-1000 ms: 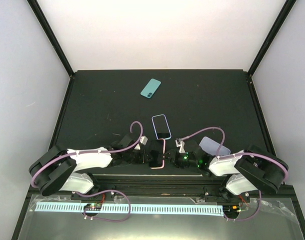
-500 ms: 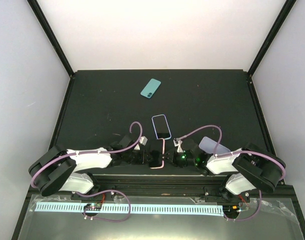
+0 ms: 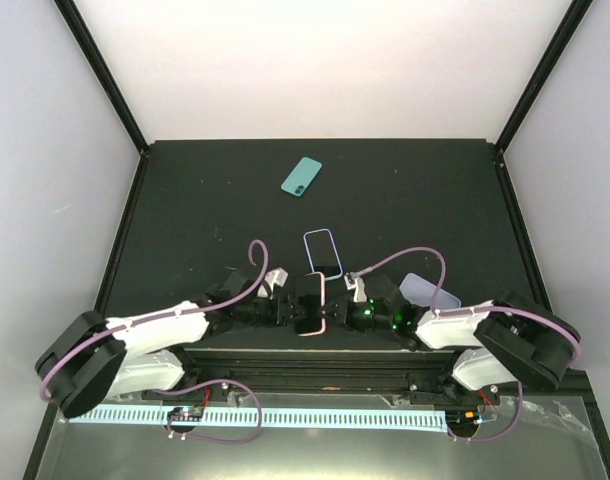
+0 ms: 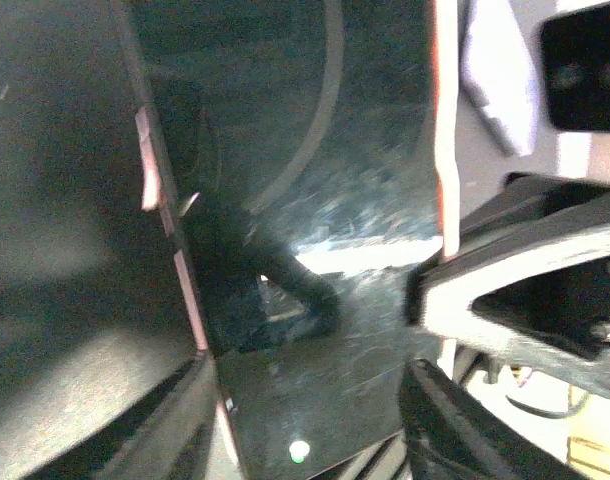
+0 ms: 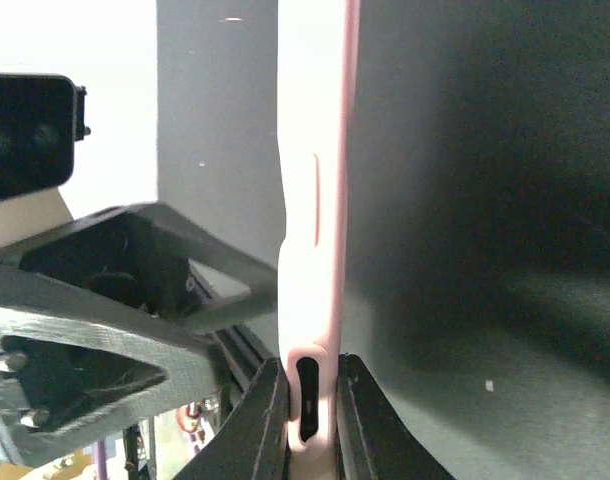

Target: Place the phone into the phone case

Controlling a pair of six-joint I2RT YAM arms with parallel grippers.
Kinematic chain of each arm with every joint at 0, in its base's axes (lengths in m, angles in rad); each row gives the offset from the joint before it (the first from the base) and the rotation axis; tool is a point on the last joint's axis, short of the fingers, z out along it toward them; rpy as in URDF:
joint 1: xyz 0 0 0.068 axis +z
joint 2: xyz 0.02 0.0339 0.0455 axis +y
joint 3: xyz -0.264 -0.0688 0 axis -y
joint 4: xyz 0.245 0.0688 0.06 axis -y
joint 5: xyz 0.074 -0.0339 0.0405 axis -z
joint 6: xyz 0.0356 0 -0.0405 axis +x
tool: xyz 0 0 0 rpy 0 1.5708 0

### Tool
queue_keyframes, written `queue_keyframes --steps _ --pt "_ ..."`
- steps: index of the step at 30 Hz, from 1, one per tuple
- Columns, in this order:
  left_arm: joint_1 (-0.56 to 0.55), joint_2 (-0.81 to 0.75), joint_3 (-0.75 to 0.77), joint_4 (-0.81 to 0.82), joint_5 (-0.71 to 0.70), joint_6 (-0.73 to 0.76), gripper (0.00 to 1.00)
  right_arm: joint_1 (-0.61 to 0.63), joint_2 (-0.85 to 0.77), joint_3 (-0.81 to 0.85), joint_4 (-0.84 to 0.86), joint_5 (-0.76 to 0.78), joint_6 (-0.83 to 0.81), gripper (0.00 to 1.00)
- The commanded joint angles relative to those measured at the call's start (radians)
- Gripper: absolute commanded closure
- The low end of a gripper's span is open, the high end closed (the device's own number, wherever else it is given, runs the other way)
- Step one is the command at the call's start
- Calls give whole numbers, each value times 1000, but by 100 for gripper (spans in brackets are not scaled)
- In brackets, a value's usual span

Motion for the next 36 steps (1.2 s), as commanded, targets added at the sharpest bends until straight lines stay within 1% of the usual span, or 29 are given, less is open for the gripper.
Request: queue_keyframes --steps 1,7,9,12,13,16,18,21,23,27,29,31,36 --pt "86 -133 1 10 118 14 41 6 -104 31 36 -48 -59 99" --pt "278 -391 8 -81 261 40 22 5 -265 78 -48 -111 -138 99" --pt "330 -462 24 -110 306 42 17 5 -314 86 -40 -145 -152 99" --pt "399 -539 47 -128 361 36 14 6 -366 78 7 -202 -154 99" --pt "422 -555 51 -120 409 28 14 6 -385 70 32 -217 -143 99" --pt "477 -579 39 -24 544 -39 15 6 -438 44 120 -258 -101 99" --pt "486 -589 24 93 608 -103 16 7 -452 30 182 -283 -65 99" --pt "487 -590 5 234 647 -176 18 9 -447 6 293 -315 -7 99" --pt "487 -591 -9 307 653 -212 20 16 -433 14 324 -332 3 99" --pt "486 -587 -55 523 667 -353 23 29 -394 24 385 -345 32 99" --pt "485 -586 -56 554 675 -369 25 31 -369 19 445 -346 58 99" --pt "485 -588 -52 524 675 -352 28 34 -345 18 492 -348 79 99" --pt "485 -590 -58 500 659 -340 40 44 -297 17 568 -353 112 99"
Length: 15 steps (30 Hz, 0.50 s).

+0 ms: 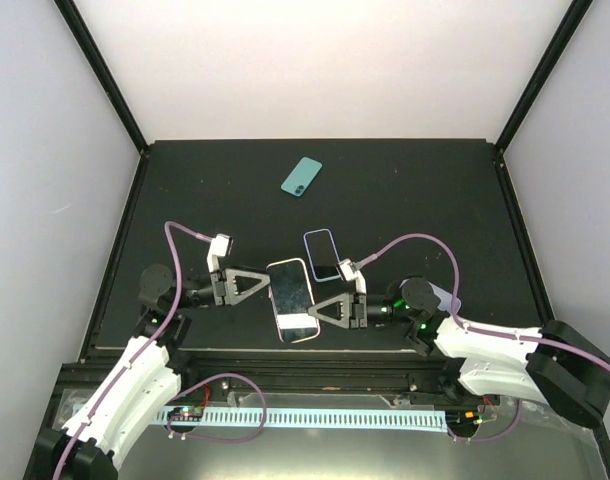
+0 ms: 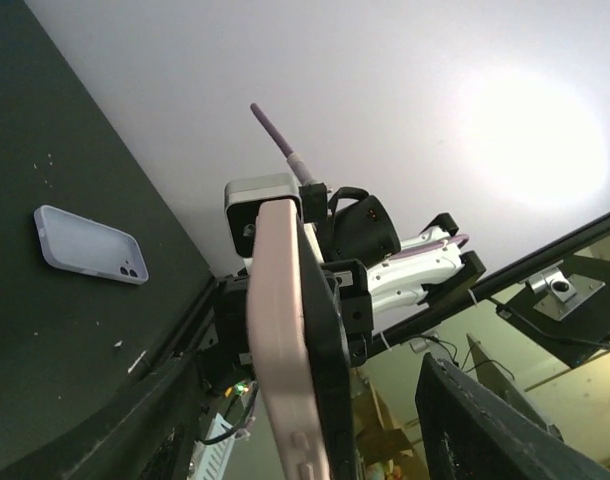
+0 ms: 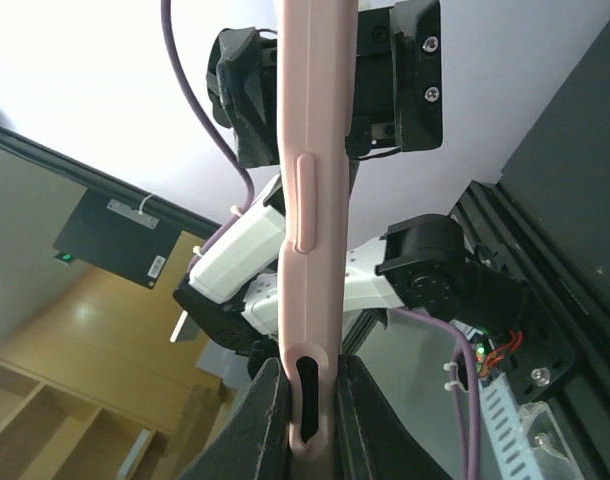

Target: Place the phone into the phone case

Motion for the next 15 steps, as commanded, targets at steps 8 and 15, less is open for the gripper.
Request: queue_keyframes --steps 8,15 --pt "4 -5 -33 229 -11 -119 52 16 21 8 240 -15 63 99" --pt "3 2 -58 382 -44 -224 63 28 25 22 265 -18 77 99"
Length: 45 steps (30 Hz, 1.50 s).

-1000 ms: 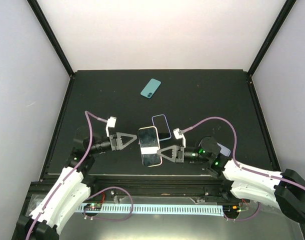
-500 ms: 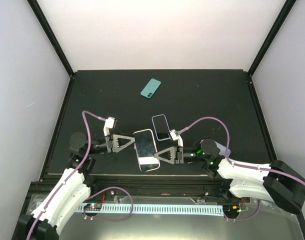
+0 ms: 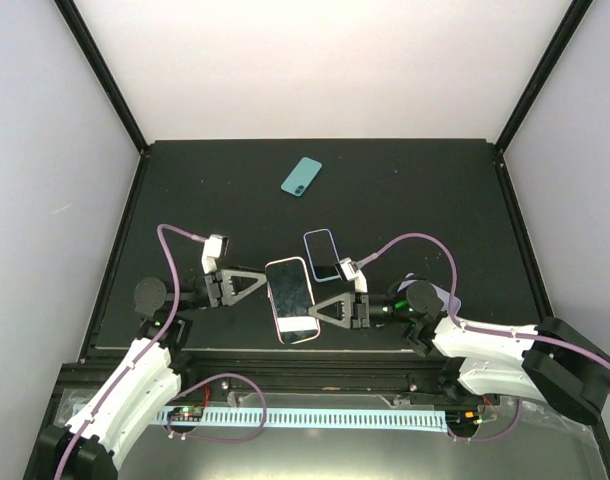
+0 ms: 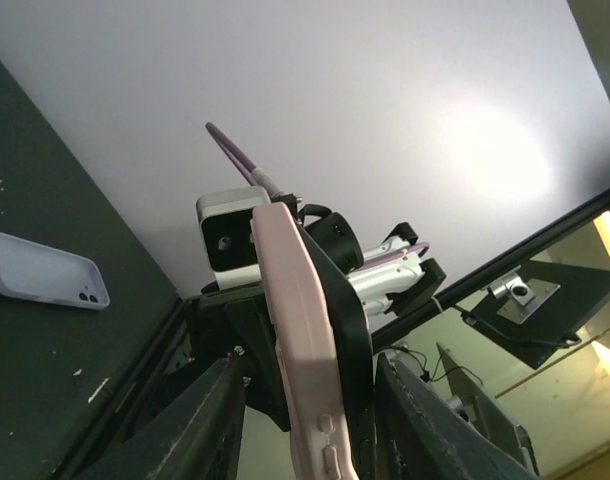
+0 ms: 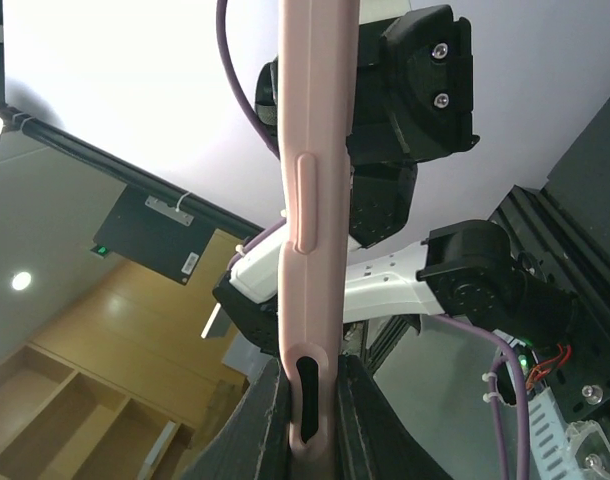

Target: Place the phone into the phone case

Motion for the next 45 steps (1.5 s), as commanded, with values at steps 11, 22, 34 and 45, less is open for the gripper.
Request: queue_keyframes --steps 11,22,34,45 --pt "-3 -7 23 65 -28 -45 85 46 17 32 140 5 9 99" --pt "-3 -71 161 -491 -63 218 98 50 23 26 98 64 6 99" --pt "-3 -66 149 -496 -75 184 84 50 -17 32 -5 113 -9 96" --pt "-4 -45 136 -505 -86 170 99 50 -14 28 -11 124 5 97"
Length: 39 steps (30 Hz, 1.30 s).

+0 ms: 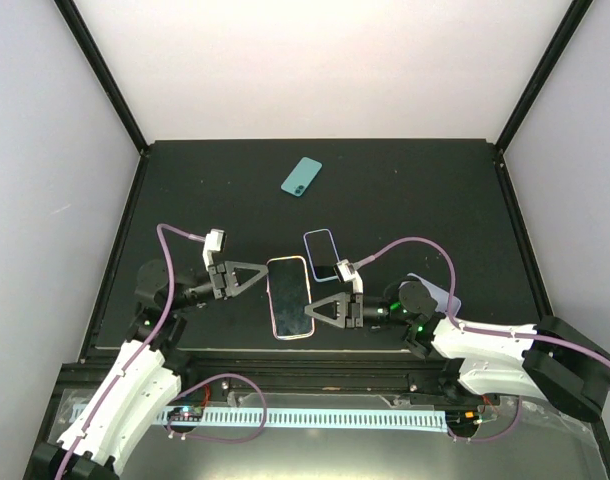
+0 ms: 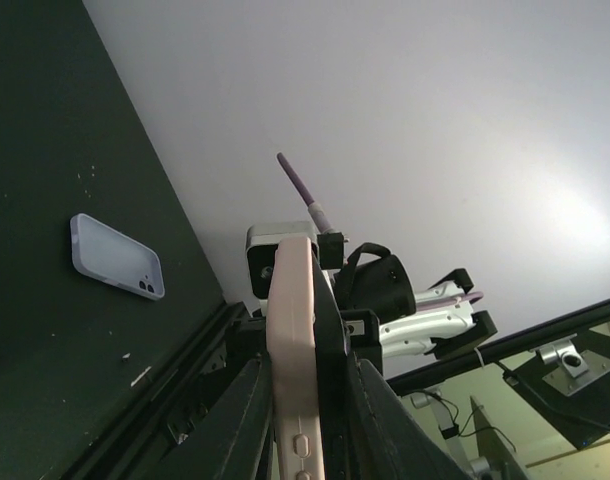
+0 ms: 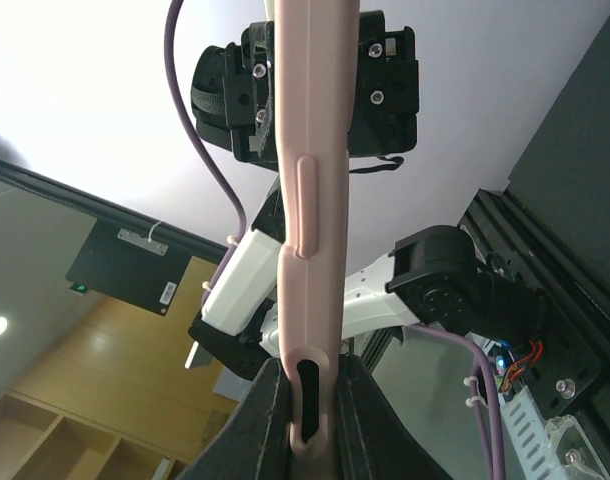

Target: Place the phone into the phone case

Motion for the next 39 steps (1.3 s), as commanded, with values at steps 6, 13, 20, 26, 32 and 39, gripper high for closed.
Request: queue_keyframes --steps 6,13,20,26,32,39 --pt "-2 4 18 -46 -6 21 75 10 -42 17 55 49 5 98" --pt "-4 5 -3 15 3 6 44 11 -51 21 66 46 14 98" --pt "-7 23 -38 176 16 -68 47 10 -31 20 110 31 39 98" --pt "-12 33 -40 178 14 -66 73 12 -2 17 158 27 60 98" --pt "-12 28 -11 53 9 -5 98 12 19 20 156 21 59 94" --pt "-12 11 29 -107 -14 77 98 12 11 53 61 55 28 89"
